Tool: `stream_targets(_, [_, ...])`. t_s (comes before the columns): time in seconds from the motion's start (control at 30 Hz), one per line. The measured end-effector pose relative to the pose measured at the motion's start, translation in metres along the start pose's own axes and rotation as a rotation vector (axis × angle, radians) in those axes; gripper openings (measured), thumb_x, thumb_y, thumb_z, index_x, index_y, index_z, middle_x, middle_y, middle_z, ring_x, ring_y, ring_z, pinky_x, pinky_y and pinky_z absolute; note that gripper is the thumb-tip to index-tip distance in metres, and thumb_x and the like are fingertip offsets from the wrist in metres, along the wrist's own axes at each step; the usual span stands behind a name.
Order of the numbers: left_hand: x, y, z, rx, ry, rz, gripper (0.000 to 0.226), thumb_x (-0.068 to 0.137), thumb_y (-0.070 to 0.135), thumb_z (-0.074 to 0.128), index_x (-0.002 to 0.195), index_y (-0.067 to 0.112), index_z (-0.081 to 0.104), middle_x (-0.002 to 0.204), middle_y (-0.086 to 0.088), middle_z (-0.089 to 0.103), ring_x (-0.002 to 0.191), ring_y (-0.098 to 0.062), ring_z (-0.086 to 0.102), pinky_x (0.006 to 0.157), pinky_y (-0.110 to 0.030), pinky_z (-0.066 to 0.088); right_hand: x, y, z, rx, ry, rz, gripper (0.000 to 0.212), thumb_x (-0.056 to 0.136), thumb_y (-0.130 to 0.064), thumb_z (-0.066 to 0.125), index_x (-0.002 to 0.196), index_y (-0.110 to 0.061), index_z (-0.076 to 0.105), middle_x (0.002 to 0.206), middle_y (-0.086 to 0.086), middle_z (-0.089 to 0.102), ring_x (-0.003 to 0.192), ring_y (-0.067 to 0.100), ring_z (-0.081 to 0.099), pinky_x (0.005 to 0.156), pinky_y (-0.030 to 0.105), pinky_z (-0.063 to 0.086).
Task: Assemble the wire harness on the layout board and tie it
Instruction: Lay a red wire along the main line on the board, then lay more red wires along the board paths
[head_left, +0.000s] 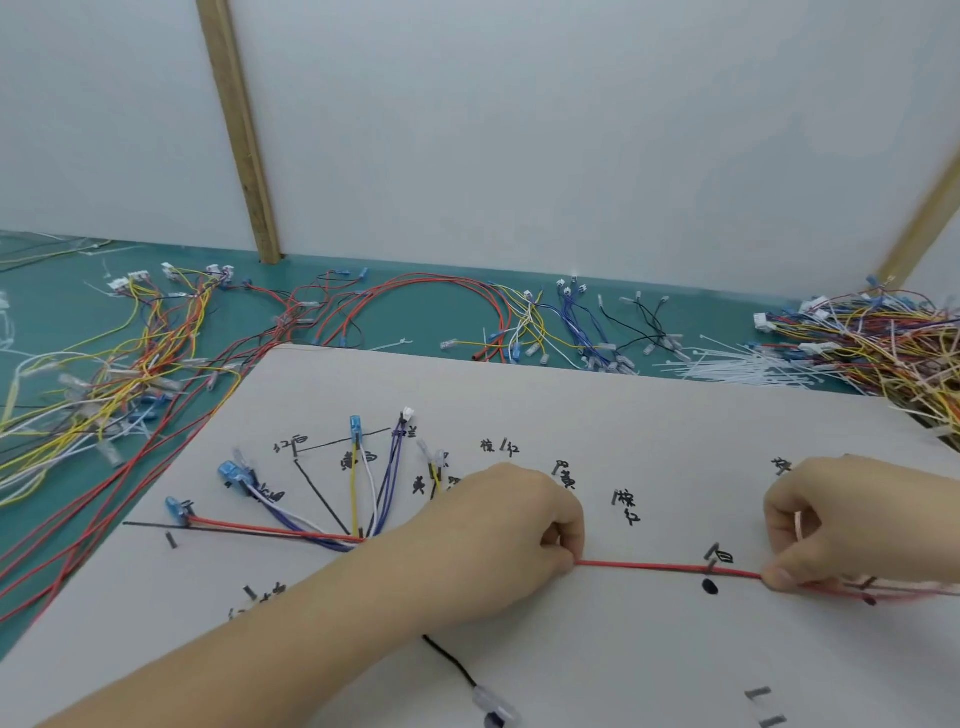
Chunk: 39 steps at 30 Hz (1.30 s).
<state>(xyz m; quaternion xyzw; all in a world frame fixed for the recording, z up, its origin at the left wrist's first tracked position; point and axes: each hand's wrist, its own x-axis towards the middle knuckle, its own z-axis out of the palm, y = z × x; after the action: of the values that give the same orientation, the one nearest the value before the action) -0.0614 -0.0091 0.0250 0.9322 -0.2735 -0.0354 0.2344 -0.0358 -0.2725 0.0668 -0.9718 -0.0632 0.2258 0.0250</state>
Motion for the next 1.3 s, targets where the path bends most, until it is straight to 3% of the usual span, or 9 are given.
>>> stream_targets(0.2, [0.002, 0.010, 0.006, -0.026, 0.038, 0.004, 0.011, 0.086, 0.021, 0.053, 0.090, 0.025, 0.062, 0.077, 0.012, 0.046, 0.076, -0.009, 0.043, 0.072, -0.026, 0.043, 0.004, 0.003, -0.005, -0.034, -0.057, -0.100, 0.040, 0.042, -0.066, 0.059, 0.079, -0.051, 0.058, 0.068, -0.028, 0.064, 0.059, -0.006, 0.059, 0.065, 0.021, 0.051])
stream_targets(0.37, [0.005, 0.015, 0.008, -0.020, 0.061, 0.021, 0.014, 0.088, 0.022, 0.051, 0.096, 0.023, 0.063, 0.080, 0.009, 0.052, 0.078, -0.010, 0.042, 0.070, -0.024, 0.037, 0.002, -0.046, -0.020, 0.034, 0.142, -0.384, 0.021, 0.066, -0.062, 0.054, 0.084, -0.052, 0.055, 0.082, -0.034, 0.059, 0.071, -0.007, 0.056, 0.062, 0.015, 0.044])
stream_targets(0.53, [0.008, 0.002, -0.021, -0.110, 0.047, -0.045, 0.020, 0.090, 0.029, 0.051, 0.105, 0.025, 0.064, 0.095, 0.010, 0.064, 0.074, -0.002, 0.047, 0.070, -0.014, 0.037, 0.012, -0.099, -0.023, 0.308, 0.244, -0.569, 0.012, 0.080, -0.037, 0.057, 0.071, -0.031, 0.062, 0.067, -0.018, 0.064, 0.057, -0.002, 0.056, 0.060, 0.014, 0.045])
stream_targets(0.63, [0.006, -0.030, -0.055, -0.133, 0.175, -0.141, 0.016, 0.089, 0.024, 0.052, 0.095, 0.027, 0.067, 0.078, 0.020, 0.057, 0.069, 0.011, 0.048, 0.063, 0.003, 0.032, 0.032, -0.102, -0.016, 0.556, 0.314, -0.542, 0.015, 0.084, -0.026, 0.059, 0.071, -0.023, 0.065, 0.061, -0.010, 0.065, 0.051, 0.000, 0.055, 0.051, 0.012, 0.043])
stream_targets(0.77, [0.018, -0.100, -0.095, -0.136, 0.455, -0.396, 0.021, 0.090, 0.015, 0.050, 0.099, 0.024, 0.066, 0.088, 0.019, 0.061, 0.076, 0.003, 0.053, 0.062, -0.002, 0.035, 0.056, -0.096, 0.006, 0.777, 0.374, -0.459, 0.019, 0.086, -0.017, 0.059, 0.068, -0.019, 0.064, 0.055, -0.005, 0.062, 0.046, 0.005, 0.052, 0.050, 0.019, 0.041])
stream_targets(0.87, [0.033, -0.160, -0.116, -0.102, 0.625, -0.620, 0.030, 0.090, 0.008, 0.045, 0.115, 0.014, 0.062, 0.118, -0.002, 0.061, 0.104, -0.020, 0.056, 0.084, -0.026, 0.043, 0.063, -0.095, 0.013, 0.727, 0.428, -0.475, 0.014, 0.083, -0.023, 0.059, 0.071, -0.028, 0.063, 0.057, -0.006, 0.063, 0.048, 0.002, 0.051, 0.054, 0.021, 0.042])
stream_targets(0.97, [0.044, -0.209, -0.124, 0.056, 0.620, -0.767, 0.036, 0.089, 0.008, 0.045, 0.124, 0.011, 0.055, 0.127, -0.012, 0.056, 0.116, -0.031, 0.050, 0.097, -0.036, 0.039, 0.063, -0.092, 0.016, 0.567, 0.529, -0.521, 0.011, 0.082, -0.029, 0.057, 0.076, -0.038, 0.059, 0.065, -0.015, 0.062, 0.056, 0.003, 0.053, 0.056, 0.016, 0.041])
stream_targets(1.1, [0.053, -0.240, -0.119, 0.283, 0.388, -0.830, 0.028, 0.090, 0.014, 0.049, 0.116, 0.014, 0.060, 0.121, -0.009, 0.060, 0.111, -0.029, 0.054, 0.092, -0.037, 0.044, 0.062, -0.088, 0.017, 0.256, 0.630, -0.444, 0.014, 0.088, -0.044, 0.045, 0.075, -0.039, 0.048, 0.070, -0.018, 0.058, 0.066, 0.001, 0.050, 0.063, 0.016, 0.041])
stream_targets(1.3, [0.054, -0.250, -0.124, 0.276, 0.490, -0.877, 0.029, 0.087, 0.017, 0.054, 0.115, 0.022, 0.060, 0.122, -0.007, 0.060, 0.114, -0.030, 0.052, 0.090, -0.036, 0.042, 0.059, -0.089, 0.015, 0.160, 0.647, -0.400, 0.014, 0.092, -0.048, 0.035, 0.084, -0.039, 0.043, 0.076, -0.018, 0.055, 0.072, 0.000, 0.049, 0.068, 0.016, 0.041])
